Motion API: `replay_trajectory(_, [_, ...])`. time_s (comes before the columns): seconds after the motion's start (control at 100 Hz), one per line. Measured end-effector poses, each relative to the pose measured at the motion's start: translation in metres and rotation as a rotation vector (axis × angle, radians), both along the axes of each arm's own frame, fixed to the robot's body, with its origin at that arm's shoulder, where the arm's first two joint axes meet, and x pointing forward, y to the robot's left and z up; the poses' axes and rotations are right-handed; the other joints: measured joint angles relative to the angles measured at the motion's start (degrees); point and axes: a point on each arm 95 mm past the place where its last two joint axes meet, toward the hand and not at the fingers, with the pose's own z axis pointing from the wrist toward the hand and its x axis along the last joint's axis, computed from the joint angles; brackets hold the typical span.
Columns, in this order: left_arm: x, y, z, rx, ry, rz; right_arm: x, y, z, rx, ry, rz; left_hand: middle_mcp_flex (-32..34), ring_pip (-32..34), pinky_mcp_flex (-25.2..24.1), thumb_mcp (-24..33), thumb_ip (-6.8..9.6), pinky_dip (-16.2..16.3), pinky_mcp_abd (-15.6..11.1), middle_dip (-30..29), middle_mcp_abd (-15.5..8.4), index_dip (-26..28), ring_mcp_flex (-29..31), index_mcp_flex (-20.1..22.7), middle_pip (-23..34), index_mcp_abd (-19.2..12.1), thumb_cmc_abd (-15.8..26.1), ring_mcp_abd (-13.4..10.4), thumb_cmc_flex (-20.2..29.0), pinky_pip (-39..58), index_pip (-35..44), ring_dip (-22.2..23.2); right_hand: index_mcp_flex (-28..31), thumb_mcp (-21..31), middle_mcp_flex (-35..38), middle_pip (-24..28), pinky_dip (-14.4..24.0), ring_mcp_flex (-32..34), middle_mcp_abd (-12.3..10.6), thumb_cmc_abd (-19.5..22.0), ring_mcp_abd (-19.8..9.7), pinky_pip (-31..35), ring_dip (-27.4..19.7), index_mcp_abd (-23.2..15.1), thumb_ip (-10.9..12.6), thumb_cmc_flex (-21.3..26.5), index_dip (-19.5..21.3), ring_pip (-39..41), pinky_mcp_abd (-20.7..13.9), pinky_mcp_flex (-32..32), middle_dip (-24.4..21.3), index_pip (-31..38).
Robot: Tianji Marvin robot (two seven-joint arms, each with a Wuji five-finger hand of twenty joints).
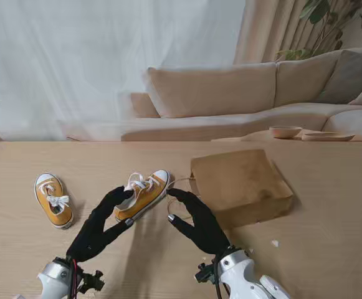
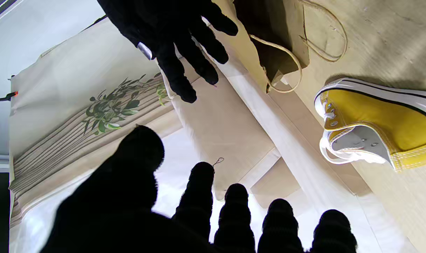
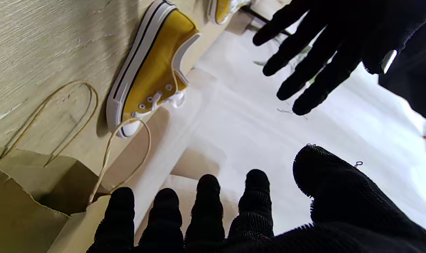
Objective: Bag the shoes
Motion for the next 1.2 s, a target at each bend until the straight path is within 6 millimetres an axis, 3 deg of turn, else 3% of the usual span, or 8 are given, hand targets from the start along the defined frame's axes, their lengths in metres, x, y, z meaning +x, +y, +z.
replay_trajectory(0.32, [0.000, -0.001, -0.001, 0.007, 0.004, -0.001, 0.000, -0.002, 0.001, -0.007, -0.007, -0.014, 0.0, 0.0, 0.0, -0.6, 0.00, -0.6, 0.0, 0.0, 0.0, -0.5, 0.0, 0.0, 0.0, 0.0, 0.0, 0.0, 0.8, 0.0, 0.3, 0.0, 0.0, 0.0, 0.0, 0.0, 0.0, 0.0, 0.0, 0.0, 0.0, 0.0, 0.0, 0.0, 0.0, 0.0, 0.0, 0.0, 0.0, 0.0, 0.0, -0.1])
replay_trajectory(0.5, [0.003, -0.001, -0.001, 0.036, 0.008, 0.010, 0.001, -0.005, 0.002, -0.010, -0.016, -0.022, 0.0, 0.0, 0.0, -0.7, 0.00, -0.5, 0.0, 2.1, 0.0, -0.5, 0.0, 0.0, 0.2, 0.7, -0.2, 0.0, 4.1, 0.0, 1.6, 1.0, 0.0, 0.0, 0.0, 0.0, 0.0, 0.0, 0.0, 0.0, 0.0, -0.1, 0.0, 0.0, 0.0, 0.0, 0.1, 0.0, 0.0, 0.0, 0.0, -0.1])
replay_trajectory(0.57, [0.008, 0.000, 0.001, 0.067, 0.009, 0.019, 0.001, -0.008, 0.004, -0.009, -0.021, -0.034, 0.2, 1.1, 0.0, 0.2, 0.00, 3.3, 0.3, 5.3, 2.0, 0.4, 0.0, 0.1, 3.6, 3.4, -1.1, 1.7, 4.1, 0.1, 3.1, 6.1, 0.0, 0.0, 0.0, 0.0, 0.0, 0.0, 0.0, 0.0, 0.0, -0.1, 0.0, 0.0, 0.0, 0.0, 0.6, 0.0, 0.0, 0.0, 0.0, -0.1])
replay_trajectory(0.72, [0.030, 0.012, 0.007, 0.231, 0.036, 0.076, 0.002, -0.017, 0.007, 0.009, -0.021, -0.072, 2.6, 3.5, -0.9, 2.6, 0.00, 12.4, 1.7, 6.8, 4.9, 1.1, -0.3, 0.9, 8.6, 5.0, -2.4, 4.5, 4.0, 3.3, 4.5, 17.0, 0.0, 0.0, 0.0, 0.0, 0.0, 0.0, 0.0, 0.0, 0.0, -0.1, 0.0, 0.0, 0.0, 0.1, 0.6, 0.0, 0.0, 0.0, 0.0, -0.1])
replay_trajectory(0.81, [0.046, 0.024, 0.012, 0.313, 0.092, 0.100, 0.001, -0.019, 0.008, 0.016, -0.015, -0.085, 3.4, 4.1, -0.9, 3.6, 0.00, 14.8, 2.2, 6.9, 6.0, 1.5, -0.4, 1.6, 9.6, 5.9, -3.0, 5.2, 4.7, 4.3, 4.6, 19.1, 0.0, 0.0, 0.0, 0.0, 0.0, 0.0, 0.0, 0.0, 0.0, -0.1, 0.0, 0.0, 0.0, 0.6, 0.6, 0.0, 0.0, 0.0, 0.0, -0.1])
replay_trajectory(1.01, [0.073, 0.047, 0.030, 0.495, 0.029, 0.158, -0.002, -0.018, 0.012, 0.009, -0.031, -0.101, 5.2, 4.2, -1.4, 5.1, 0.01, 18.1, 2.2, 7.6, 6.6, 1.9, -0.4, 3.1, 10.5, 6.8, -4.5, 5.3, 3.9, 5.7, 4.6, 20.9, 0.0, 0.0, 0.0, 0.0, 0.0, 0.0, 0.0, 0.0, 0.0, -0.1, 0.0, 0.0, 0.0, 0.6, 0.7, 0.0, 0.0, 0.0, 0.0, -0.1])
replay_trajectory(1.2, [0.100, 0.077, 0.030, 0.691, 0.037, 0.286, -0.005, -0.017, 0.014, 0.013, -0.038, -0.106, 5.4, 4.2, -1.5, 6.9, 0.01, 20.7, 2.2, 9.0, 6.6, 3.0, -0.4, 3.1, 11.2, 6.9, -5.2, 5.2, 3.8, 5.7, 4.6, 21.5, 0.0, 0.0, 0.0, 0.4, 0.0, 0.0, 0.0, 0.0, 0.0, -0.1, 0.0, 0.0, 0.0, 0.6, 0.7, 0.6, 0.0, 0.0, 0.3, -0.1])
